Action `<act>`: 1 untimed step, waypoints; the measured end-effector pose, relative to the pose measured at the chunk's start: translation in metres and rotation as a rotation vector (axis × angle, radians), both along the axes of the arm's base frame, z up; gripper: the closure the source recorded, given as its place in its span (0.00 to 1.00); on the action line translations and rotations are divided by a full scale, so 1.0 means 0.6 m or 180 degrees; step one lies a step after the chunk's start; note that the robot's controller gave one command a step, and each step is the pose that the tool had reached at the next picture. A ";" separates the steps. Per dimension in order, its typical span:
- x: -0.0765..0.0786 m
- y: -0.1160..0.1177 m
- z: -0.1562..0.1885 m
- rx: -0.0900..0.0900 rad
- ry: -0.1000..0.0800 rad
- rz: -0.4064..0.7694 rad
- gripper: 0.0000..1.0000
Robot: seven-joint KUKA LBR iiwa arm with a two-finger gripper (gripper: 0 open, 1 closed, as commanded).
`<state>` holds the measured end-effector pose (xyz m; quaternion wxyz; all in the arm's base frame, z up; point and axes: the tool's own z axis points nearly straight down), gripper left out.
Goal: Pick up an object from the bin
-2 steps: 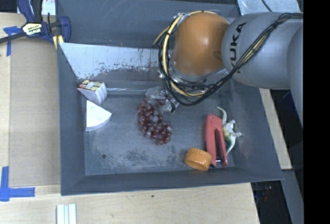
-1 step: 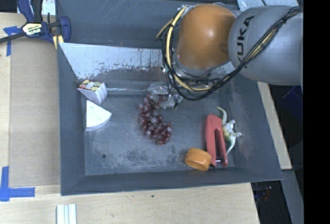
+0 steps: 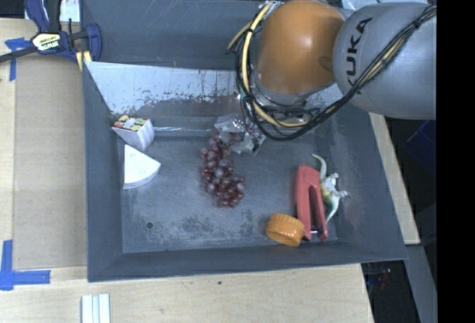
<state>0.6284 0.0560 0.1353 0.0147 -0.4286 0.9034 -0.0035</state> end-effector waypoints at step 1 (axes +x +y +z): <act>-0.001 0.000 0.014 0.0002 0.0003 -0.0005 1.00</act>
Offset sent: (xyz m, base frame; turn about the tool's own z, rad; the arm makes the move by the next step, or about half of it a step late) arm -0.0007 0.0000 0.0604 0.0010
